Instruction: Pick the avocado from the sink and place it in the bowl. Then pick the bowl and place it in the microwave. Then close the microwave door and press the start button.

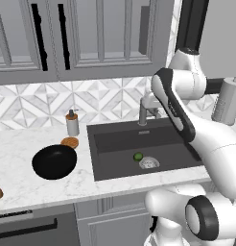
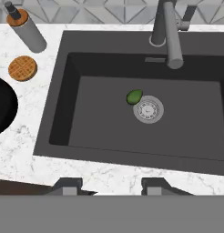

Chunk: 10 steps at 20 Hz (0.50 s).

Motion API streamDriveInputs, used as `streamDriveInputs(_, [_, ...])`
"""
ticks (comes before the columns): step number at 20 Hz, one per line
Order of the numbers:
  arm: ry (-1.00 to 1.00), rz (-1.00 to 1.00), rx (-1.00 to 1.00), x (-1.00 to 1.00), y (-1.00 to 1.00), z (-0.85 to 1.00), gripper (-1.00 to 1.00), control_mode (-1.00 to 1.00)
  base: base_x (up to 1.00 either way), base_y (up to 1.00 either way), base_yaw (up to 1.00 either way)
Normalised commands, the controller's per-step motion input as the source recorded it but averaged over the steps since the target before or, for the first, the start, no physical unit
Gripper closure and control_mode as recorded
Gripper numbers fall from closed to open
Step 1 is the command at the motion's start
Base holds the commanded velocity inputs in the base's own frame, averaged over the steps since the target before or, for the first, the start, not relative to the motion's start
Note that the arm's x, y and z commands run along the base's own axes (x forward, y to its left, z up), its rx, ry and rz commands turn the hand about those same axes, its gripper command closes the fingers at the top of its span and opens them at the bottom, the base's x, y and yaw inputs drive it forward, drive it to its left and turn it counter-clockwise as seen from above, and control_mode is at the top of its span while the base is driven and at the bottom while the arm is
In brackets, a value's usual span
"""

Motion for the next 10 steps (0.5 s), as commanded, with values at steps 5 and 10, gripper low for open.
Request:
streamDriveInputs(5, [-0.02,0.01,0.0,-0.33,0.18,-0.04,-1.0,-1.0,0.0,0.0,0.0])
streamDriveInputs(10, [0.07,-0.02,-0.07,0.09,0.69,-0.7,-1.0,-1.0,0.0,0.0,0.0])
